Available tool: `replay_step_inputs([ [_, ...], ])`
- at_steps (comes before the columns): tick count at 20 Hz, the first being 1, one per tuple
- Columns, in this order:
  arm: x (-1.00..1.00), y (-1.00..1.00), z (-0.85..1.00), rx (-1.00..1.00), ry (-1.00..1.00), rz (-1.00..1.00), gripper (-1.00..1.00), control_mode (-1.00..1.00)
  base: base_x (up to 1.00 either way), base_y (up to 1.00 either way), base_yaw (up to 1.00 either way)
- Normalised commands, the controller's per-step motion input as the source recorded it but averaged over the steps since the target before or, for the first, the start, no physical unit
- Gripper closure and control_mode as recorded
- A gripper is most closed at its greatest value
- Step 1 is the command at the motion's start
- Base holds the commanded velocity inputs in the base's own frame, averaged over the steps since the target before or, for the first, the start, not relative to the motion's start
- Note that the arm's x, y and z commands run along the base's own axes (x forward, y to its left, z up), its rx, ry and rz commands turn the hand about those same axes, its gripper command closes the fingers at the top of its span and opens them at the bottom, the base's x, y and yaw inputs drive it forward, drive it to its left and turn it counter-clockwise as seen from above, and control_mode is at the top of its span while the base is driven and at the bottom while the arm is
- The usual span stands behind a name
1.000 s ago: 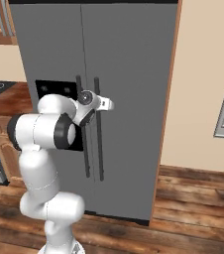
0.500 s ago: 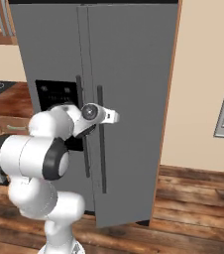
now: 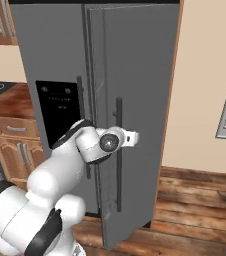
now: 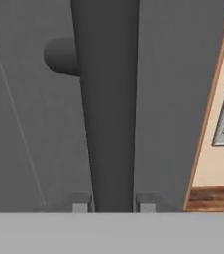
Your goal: Retrieve the sausage and cheese from the fridge and place them on the cutting board on the counter.
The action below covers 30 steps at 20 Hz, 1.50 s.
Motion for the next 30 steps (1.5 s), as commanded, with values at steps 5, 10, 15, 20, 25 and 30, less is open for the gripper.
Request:
replay_step_inputs([
  [5, -0.82, -1.00, 0.44, 0.00, 0.14, 0.01, 1.00, -1.00, 0.00, 0.00, 0.00],
  [10, -0.70, -0.92, 0.56, 0.00, 0.23, 0.00, 1.00, -1.00, 0.00, 0.00, 0.00],
  [15, -0.67, -0.64, 0.63, 0.00, 0.30, 0.00, 1.00, -1.00, 0.00, 0.00, 0.00],
  [20, -1.00, 0.09, 0.23, 0.01, 0.15, 0.02, -1.00, -1.00, 0.00, 0.00, 0.00],
  [25, -0.94, 0.57, 0.20, 0.05, 0.08, 0.00, -1.00, -1.00, 0.00, 0.00, 0.00],
  [30, -0.24, 1.00, 0.01, 0.06, 0.08, 0.00, -1.00, -1.00, 0.00, 0.00, 0.00],
])
